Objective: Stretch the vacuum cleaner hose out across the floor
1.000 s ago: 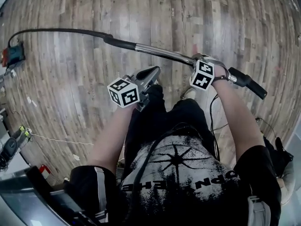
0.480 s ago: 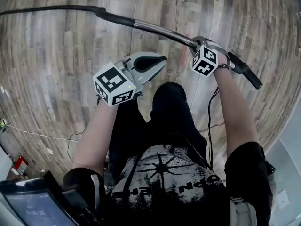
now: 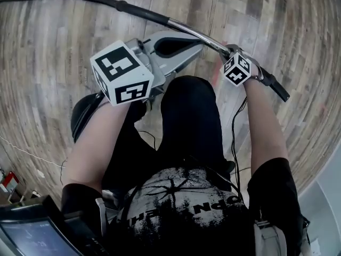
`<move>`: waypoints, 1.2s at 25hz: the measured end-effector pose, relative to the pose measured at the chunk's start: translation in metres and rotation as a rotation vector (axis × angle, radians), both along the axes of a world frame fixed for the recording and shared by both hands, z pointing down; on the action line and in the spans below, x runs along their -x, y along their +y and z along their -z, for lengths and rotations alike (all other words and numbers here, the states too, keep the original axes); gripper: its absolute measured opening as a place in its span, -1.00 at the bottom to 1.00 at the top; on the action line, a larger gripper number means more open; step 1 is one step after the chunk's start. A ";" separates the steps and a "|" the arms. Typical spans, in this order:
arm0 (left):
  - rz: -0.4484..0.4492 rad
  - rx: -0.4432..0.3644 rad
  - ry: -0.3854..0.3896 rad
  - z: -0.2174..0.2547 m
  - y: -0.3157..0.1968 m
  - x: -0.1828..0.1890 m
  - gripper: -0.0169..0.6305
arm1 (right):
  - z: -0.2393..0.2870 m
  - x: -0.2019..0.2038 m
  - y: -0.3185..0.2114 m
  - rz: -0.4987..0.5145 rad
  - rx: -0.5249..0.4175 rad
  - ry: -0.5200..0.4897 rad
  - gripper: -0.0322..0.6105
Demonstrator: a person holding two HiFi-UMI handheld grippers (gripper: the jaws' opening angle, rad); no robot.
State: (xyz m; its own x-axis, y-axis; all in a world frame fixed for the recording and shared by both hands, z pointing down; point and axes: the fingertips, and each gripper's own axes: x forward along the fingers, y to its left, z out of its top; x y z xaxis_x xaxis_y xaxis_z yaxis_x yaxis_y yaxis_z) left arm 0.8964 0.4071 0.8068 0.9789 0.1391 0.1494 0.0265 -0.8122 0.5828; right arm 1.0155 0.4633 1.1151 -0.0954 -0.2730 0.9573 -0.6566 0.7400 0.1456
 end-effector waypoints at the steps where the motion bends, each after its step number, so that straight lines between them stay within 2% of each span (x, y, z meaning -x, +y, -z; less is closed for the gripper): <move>1: 0.014 0.004 -0.003 -0.003 0.001 0.001 -0.95 | -0.015 -0.001 0.001 0.000 -0.004 -0.004 -0.70; 3: 0.047 0.014 -0.001 -0.003 0.001 0.003 -0.95 | -0.040 -0.004 0.001 0.000 -0.010 -0.007 -0.70; 6: 0.074 -0.028 -0.011 0.000 0.003 0.006 -0.95 | -0.062 -0.013 0.006 -0.023 0.001 -0.006 -0.70; 12: 0.149 -0.052 -0.050 0.004 0.014 0.012 -0.95 | -0.097 -0.014 0.020 -0.038 0.069 -0.036 -0.70; 16: 0.158 -0.071 -0.063 0.005 0.026 0.014 -0.95 | -0.120 -0.008 0.030 -0.029 0.133 -0.036 -0.70; 21: 0.165 -0.042 -0.031 0.008 0.035 0.016 -0.94 | -0.136 -0.017 0.035 -0.048 0.184 -0.004 -0.67; 24: 0.163 -0.037 -0.026 0.010 0.039 0.017 -0.94 | -0.147 -0.022 0.058 -0.110 0.328 -0.027 -0.47; 26: 0.166 -0.033 -0.025 0.010 0.042 0.015 -0.94 | -0.152 -0.013 0.059 -0.119 0.349 -0.095 -0.33; 28: 0.165 -0.037 -0.021 0.013 0.045 0.014 -0.94 | -0.159 -0.010 0.066 -0.141 0.383 -0.114 -0.23; 30: 0.164 -0.039 -0.017 0.015 0.049 0.015 -0.94 | -0.164 -0.013 0.078 -0.163 0.420 -0.075 0.11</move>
State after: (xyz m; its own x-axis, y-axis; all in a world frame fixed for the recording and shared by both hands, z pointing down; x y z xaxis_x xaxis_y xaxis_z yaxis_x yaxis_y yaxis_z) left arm 0.8812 0.4558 0.7919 0.9853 -0.0283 0.1687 -0.1178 -0.8269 0.5498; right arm 1.0280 0.5413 1.2790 -0.1563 0.1203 0.9804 -0.7670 0.6105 -0.1972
